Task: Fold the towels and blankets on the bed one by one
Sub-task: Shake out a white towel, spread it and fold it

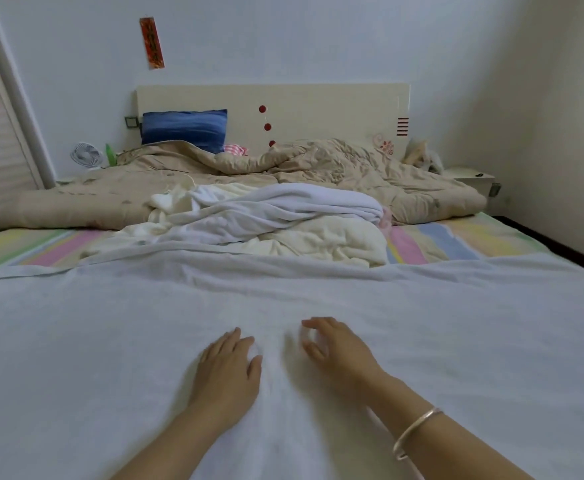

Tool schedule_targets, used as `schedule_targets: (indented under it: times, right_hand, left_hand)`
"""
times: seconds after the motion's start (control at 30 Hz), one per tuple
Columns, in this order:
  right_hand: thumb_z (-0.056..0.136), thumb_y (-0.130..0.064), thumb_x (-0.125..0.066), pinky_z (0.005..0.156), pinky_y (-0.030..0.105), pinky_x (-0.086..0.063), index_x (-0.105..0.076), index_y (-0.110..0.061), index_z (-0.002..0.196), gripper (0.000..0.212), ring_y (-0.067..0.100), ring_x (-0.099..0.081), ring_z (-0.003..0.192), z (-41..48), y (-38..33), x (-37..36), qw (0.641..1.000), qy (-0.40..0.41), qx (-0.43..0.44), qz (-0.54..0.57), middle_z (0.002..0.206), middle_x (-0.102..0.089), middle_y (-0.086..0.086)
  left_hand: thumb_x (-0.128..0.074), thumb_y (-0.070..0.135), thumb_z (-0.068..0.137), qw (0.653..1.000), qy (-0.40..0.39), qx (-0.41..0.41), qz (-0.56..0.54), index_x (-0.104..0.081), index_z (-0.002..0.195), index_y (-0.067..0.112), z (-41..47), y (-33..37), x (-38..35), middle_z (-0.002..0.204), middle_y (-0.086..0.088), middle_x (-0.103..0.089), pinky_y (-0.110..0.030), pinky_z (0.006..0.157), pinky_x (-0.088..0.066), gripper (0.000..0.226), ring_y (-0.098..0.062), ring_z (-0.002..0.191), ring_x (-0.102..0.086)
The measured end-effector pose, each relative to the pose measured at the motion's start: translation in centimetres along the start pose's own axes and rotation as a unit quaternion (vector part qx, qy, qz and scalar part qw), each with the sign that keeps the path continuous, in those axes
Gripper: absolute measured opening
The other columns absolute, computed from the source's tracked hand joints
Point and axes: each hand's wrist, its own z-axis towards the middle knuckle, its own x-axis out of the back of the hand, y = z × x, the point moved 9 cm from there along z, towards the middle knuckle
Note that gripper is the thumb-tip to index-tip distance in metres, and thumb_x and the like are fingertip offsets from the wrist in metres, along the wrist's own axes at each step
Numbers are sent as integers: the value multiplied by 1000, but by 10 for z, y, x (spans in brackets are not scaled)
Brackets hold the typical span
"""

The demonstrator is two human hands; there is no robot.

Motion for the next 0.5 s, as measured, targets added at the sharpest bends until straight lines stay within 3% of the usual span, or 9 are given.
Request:
schedule_targets:
  times: [0.13,0.23,0.33,0.43,0.5]
  right_hand:
    - [99,-33,-44,99,30,-37,-54,-25,131,35,17,-40,129,36,113,68,985,97,-99,-103,137,-51,-5]
    - [99,-32,-44,95,33,-41,-56,-23,129,34,20,-41,126,55,187,111,966,126,-165,-156,132,-55,-2]
    - [98,-26,-41,81,33,-46,-64,-22,117,30,23,-48,113,77,237,139,945,156,-208,-200,114,-60,1]
    - [95,-17,-41,71,31,-45,-66,-17,103,27,25,-51,101,100,272,152,925,197,-255,-203,94,-55,3]
    - [97,-22,-43,74,32,-43,-64,-17,109,25,27,-53,104,119,289,143,930,218,-254,-153,105,-56,5]
  left_hand:
    - [-39,34,101,997,24,-65,-24,-37,145,26,68,55,-13,158,8,-24,-25,118,-16,44,-10,145,-21]
    - [-42,29,100,992,57,-112,-17,-37,144,25,125,99,-18,156,8,-27,-25,116,-16,45,-10,144,-22]
    - [-44,22,98,984,102,-144,-27,-41,144,26,183,133,-27,155,6,-32,-29,115,-19,47,-13,144,-25]
    - [-41,20,95,979,162,-102,-70,-55,136,21,218,131,-50,146,1,-48,-33,113,-29,43,-19,139,-36]
    - [-41,22,90,968,221,-86,-81,-65,125,18,220,122,-69,138,0,-57,-36,108,-37,42,-22,134,-46]
